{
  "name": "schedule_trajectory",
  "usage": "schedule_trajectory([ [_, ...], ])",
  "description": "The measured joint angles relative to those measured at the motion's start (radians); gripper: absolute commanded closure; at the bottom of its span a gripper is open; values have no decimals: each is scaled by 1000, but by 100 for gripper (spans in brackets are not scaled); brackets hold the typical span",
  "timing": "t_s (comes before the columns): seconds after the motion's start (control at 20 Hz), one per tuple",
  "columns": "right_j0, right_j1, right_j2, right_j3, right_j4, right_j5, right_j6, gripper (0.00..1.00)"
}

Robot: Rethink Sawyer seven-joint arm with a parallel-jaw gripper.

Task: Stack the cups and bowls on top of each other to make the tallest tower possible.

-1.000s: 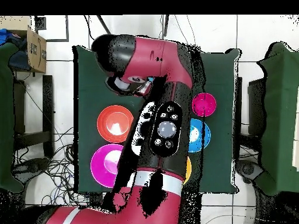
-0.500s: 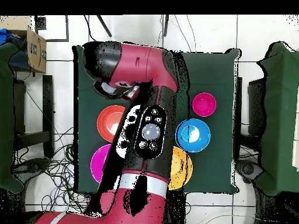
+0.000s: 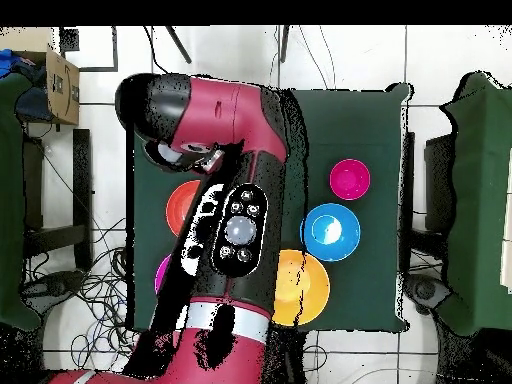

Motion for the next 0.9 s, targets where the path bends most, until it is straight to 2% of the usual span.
schedule_trajectory([
  [0.4, 4, 0, -6, 29, 27, -74, 11, 0],
  [0.9, 7, -1, -17, 48, 35, -115, 11, 0],
])
